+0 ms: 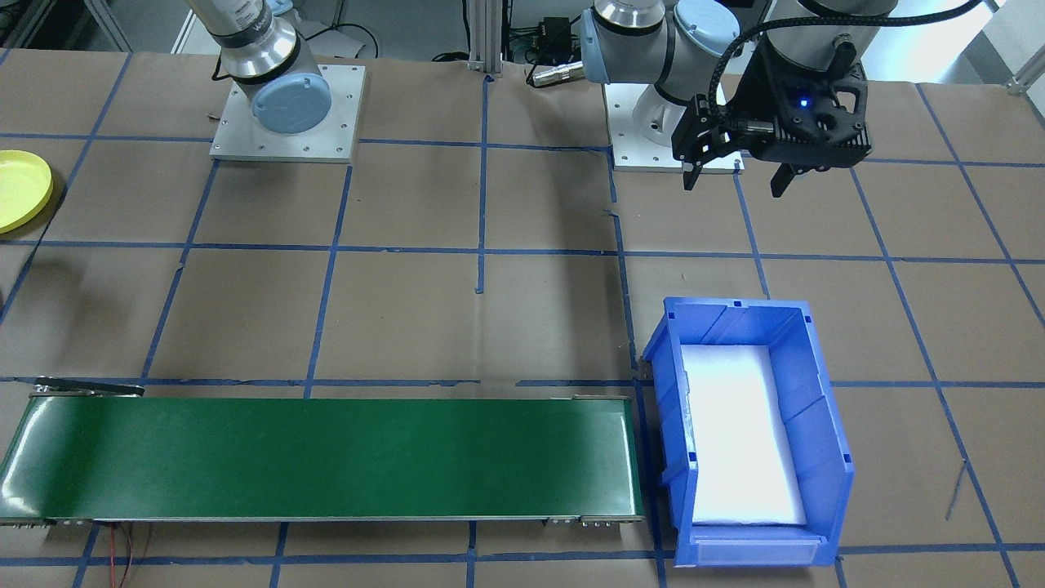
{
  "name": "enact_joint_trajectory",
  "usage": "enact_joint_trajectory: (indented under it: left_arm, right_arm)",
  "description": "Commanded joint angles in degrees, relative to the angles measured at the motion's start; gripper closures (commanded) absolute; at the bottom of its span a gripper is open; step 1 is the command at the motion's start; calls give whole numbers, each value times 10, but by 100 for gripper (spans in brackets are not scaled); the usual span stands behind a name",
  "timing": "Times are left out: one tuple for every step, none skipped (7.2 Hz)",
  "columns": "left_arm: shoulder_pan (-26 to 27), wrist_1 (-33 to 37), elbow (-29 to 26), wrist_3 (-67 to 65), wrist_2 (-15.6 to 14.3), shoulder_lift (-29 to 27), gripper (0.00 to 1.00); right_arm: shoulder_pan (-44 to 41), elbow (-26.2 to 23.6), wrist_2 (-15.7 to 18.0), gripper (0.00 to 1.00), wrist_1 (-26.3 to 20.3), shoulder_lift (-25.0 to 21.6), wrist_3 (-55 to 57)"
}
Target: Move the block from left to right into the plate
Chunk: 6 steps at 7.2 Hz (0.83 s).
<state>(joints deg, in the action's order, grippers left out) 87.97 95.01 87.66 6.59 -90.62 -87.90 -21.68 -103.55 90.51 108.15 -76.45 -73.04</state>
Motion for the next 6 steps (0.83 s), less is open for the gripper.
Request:
enact_joint_trajectory:
  left_arm:
    - [0, 0, 1, 0, 0, 0, 0]
    - [0, 0, 1, 0, 0, 0, 0]
    - [1, 0, 1, 1, 0, 0, 0]
    - [0, 0, 1, 0, 0, 0, 0]
    - [0, 0, 1, 0, 0, 0, 0]
    - [0, 0, 1, 1, 0, 0, 0]
  right_arm:
    - [70, -31, 4, 24, 35, 24, -57]
    - [70, -33, 7, 9, 44, 28, -54]
    - [70, -33, 7, 0, 44, 28, -49]
    - [70, -31, 8, 0, 44, 28, -33]
    - [70, -26, 5, 0, 41, 22, -24]
    - [61, -19, 5, 0, 36, 15, -23]
